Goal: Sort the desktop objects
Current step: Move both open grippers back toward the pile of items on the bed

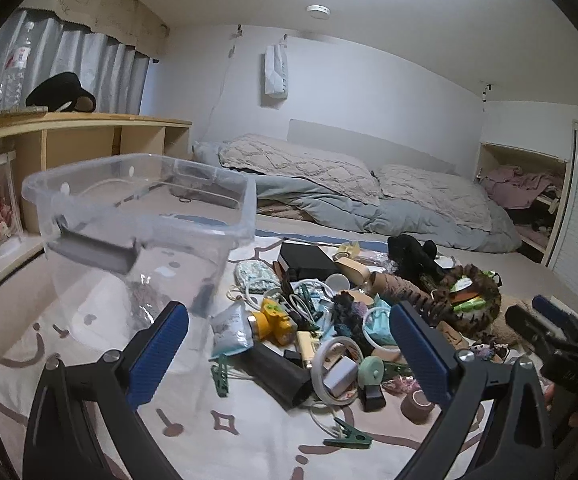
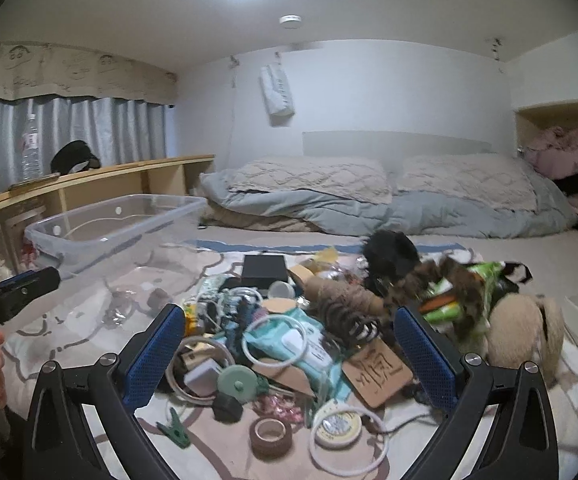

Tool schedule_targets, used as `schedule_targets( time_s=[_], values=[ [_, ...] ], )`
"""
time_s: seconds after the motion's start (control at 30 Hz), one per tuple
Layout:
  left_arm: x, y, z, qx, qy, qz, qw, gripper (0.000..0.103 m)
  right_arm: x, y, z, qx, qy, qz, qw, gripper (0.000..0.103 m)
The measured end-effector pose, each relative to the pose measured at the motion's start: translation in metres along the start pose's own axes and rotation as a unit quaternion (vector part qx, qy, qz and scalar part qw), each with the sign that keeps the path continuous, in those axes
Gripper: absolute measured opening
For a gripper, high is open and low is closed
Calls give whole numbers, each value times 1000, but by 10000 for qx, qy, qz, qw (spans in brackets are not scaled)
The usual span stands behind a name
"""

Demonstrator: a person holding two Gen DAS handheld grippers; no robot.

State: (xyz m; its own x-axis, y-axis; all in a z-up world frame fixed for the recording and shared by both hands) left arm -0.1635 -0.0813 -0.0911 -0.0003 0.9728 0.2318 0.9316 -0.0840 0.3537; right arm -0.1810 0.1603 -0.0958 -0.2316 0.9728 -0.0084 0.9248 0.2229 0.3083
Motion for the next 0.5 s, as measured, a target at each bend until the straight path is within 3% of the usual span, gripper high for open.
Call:
schedule_targets(
  time_s=[0.3,0.5],
  values=[
    [10,-7,28,-23,-64,-7,10000,101,9,5,24,-55,33,171,9998,103],
    [18,-17,44,-246,-14,119,9996,101,17,-2,49,-554,-44,354,9978,103]
  ],
)
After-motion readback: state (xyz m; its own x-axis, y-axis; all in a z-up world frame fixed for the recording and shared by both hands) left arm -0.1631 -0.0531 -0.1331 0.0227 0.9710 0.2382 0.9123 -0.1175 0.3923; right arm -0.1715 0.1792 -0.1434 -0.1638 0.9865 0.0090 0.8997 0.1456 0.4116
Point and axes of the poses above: each gripper's, at about its wrist camera, not at the fingertips, and y roughly against the way its jaws point, x to its right, z to its underside, the point moved 8 cm from there along -y, roughly the way its jaws point, and after that the axes turned 4 degrees about y, right-handed, at the moved point
